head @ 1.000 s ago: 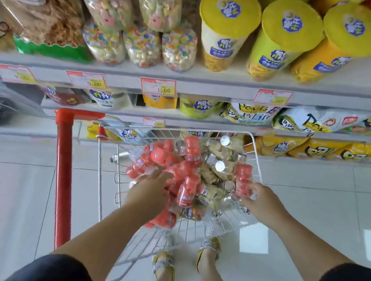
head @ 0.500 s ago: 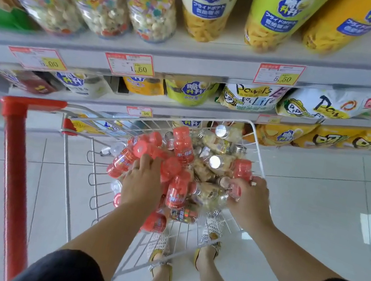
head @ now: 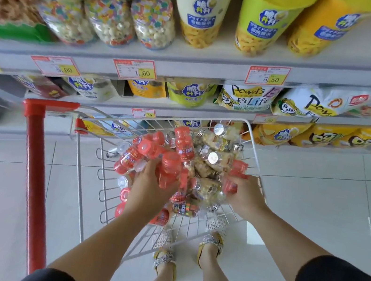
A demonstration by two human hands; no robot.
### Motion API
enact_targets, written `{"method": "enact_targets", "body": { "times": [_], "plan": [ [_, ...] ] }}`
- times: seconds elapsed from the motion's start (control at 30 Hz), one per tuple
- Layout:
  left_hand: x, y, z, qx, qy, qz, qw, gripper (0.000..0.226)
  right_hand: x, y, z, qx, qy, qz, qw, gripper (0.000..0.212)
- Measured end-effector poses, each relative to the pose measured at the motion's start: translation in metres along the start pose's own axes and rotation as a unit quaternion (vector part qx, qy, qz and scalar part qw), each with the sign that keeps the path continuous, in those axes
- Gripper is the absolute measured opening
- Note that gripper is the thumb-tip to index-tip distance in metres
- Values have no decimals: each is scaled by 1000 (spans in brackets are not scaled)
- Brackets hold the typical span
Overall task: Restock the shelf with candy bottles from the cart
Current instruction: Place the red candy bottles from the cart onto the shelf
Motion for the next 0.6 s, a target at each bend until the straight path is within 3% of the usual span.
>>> {"method": "enact_targets", "body": {
  "times": [0.13,0.3,0.43,0.53,0.6],
  "plan": [
    [-24,32,-30,-40,231,135,963,58,-11,38,34,-43,-113,47,992,27],
    [-79,75,-78,-46,459,200,864,41,-79,117,137,-88,-295,46,950,34],
    [-136,108,-119,-15,529,202,824,36,-143,172,221,-153,-358,8,921,32],
    [-175,131,-148,19,559,206,803,48,-173,201,264,-190,-459,-10,868,30],
    [-198,146,-166,53,559,208,801,42,-181,221,288,-199,-531,14,824,30]
  ]
}}
Point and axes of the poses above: each hand's wrist, its own y-axis away from the middle knuckle, its own x-axis out of the palm, z = x × y, the point moved 5 cm from there along -y, towards the middle knuckle, and after that the axes turned 11 degrees about -y, right-handed, at the moved point
